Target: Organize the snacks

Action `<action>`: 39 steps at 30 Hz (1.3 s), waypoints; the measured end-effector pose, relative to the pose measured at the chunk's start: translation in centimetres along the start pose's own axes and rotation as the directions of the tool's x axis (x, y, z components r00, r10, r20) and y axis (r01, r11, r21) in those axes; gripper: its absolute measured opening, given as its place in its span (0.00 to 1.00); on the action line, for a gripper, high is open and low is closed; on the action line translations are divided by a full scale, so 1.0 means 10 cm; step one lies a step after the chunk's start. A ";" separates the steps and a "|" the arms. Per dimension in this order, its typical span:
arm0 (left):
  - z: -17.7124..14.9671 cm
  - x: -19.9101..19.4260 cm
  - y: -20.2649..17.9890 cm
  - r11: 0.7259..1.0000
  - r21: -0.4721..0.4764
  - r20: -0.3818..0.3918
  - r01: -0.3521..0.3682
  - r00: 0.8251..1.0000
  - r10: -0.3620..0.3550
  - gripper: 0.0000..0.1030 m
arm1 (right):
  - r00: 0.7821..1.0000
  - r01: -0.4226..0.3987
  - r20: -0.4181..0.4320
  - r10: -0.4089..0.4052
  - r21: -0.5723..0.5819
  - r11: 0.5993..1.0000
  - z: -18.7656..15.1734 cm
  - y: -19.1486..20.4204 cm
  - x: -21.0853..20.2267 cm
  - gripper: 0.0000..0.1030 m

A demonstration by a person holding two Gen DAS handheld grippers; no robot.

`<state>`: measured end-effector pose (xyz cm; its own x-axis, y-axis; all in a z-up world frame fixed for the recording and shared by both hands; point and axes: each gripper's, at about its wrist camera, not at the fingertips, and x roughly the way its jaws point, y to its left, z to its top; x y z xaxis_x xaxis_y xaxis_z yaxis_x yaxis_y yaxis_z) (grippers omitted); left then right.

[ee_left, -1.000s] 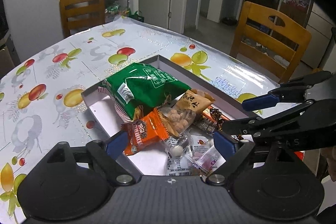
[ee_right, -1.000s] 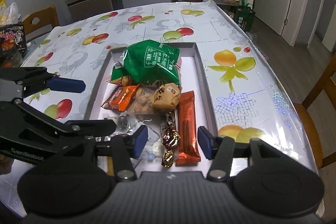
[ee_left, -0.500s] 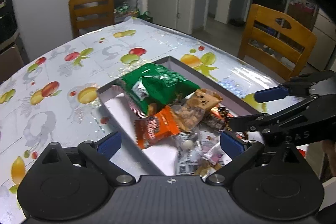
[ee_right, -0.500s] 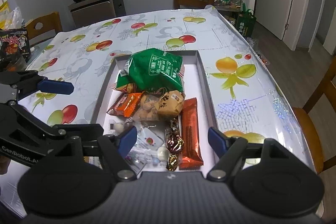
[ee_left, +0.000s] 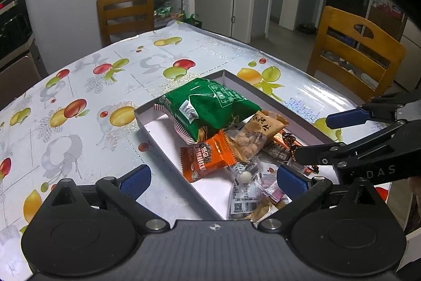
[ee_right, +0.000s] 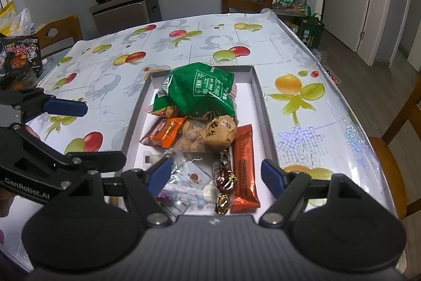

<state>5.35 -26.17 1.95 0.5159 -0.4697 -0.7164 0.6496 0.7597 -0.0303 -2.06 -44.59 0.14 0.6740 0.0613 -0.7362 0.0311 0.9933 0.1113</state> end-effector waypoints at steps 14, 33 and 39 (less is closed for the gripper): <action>-0.01 -0.01 0.03 1.000 -0.018 0.002 -0.001 1.000 0.001 1.00 | 1.000 -0.004 -0.010 0.003 -0.009 1.000 0.00 0.02 0.01 0.74; -0.01 0.01 0.03 1.000 -0.002 -0.008 -0.007 1.000 0.007 1.00 | 1.000 -0.003 -0.010 0.003 -0.005 1.000 0.03 0.03 0.06 0.74; -0.01 0.02 0.02 1.000 0.014 -0.010 -0.005 1.000 0.005 1.00 | 1.000 -0.002 -0.002 0.002 0.007 1.000 0.01 0.01 0.05 0.74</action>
<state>5.56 -26.04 1.73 0.5137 -0.4614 -0.7234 0.6549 0.7556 -0.0169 -1.65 -44.47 -0.18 0.6723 0.0634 -0.7376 0.0353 0.9924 0.1176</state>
